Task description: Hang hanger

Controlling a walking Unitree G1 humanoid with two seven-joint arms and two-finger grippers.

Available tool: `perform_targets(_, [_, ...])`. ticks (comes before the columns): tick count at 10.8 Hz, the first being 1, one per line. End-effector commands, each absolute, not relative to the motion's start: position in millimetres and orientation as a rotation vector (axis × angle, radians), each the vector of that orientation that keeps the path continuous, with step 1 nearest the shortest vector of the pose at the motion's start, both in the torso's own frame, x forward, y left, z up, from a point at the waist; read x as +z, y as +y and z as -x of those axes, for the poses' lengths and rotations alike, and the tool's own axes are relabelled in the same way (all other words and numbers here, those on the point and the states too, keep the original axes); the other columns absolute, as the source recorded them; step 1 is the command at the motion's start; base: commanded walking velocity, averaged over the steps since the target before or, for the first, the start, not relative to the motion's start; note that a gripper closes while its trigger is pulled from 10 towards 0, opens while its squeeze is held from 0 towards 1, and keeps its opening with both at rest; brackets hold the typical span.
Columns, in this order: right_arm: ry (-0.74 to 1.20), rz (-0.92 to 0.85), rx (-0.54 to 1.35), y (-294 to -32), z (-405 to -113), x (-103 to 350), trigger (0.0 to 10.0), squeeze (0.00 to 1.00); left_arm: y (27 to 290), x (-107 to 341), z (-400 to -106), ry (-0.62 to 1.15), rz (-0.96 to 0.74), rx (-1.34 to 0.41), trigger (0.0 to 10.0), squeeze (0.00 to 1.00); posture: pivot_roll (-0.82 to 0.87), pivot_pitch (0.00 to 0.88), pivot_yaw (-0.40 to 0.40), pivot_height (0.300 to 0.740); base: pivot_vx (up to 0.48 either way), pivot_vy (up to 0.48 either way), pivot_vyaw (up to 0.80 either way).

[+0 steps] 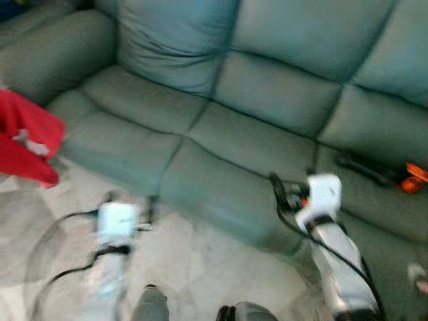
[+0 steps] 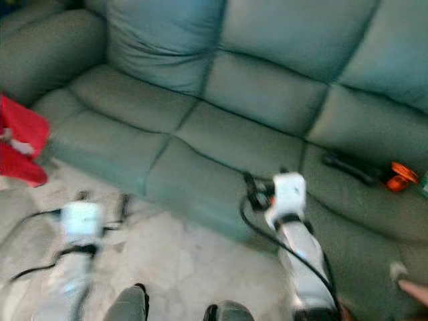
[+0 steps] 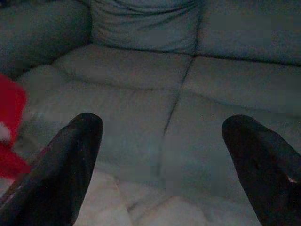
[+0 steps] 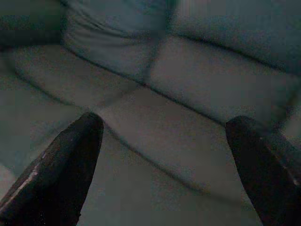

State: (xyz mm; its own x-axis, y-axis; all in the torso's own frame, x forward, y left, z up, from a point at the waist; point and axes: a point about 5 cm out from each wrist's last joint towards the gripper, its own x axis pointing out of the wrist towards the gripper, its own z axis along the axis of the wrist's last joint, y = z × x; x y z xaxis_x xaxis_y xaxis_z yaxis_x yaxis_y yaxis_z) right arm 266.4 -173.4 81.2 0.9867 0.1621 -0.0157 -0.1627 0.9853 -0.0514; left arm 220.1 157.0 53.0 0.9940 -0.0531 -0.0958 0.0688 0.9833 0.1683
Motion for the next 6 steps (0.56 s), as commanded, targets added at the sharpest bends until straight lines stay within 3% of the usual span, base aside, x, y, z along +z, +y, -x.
perform_targets(1, [0.014,0.053,0.160,-173,-268,79,10.0,0.00,160,49,-227,0.109,-0.191,-0.074,10.0,0.00,0.03,0.050,-0.116,0.740,0.000,0.000,0.80])
perform_targets(3, [-0.016,0.067,0.174,-169,-278,82,10.0,0.00,169,60,-255,0.057,-0.225,-0.062,10.0,0.00,0.02,0.034,-0.092,0.740,0.000,0.000,0.80])
perform_targets(6, [-0.030,0.082,0.240,-163,-278,84,10.0,0.00,172,66,-268,0.043,-0.186,0.012,10.0,0.00,0.02,0.068,-0.089,0.740,0.000,0.000,0.80])
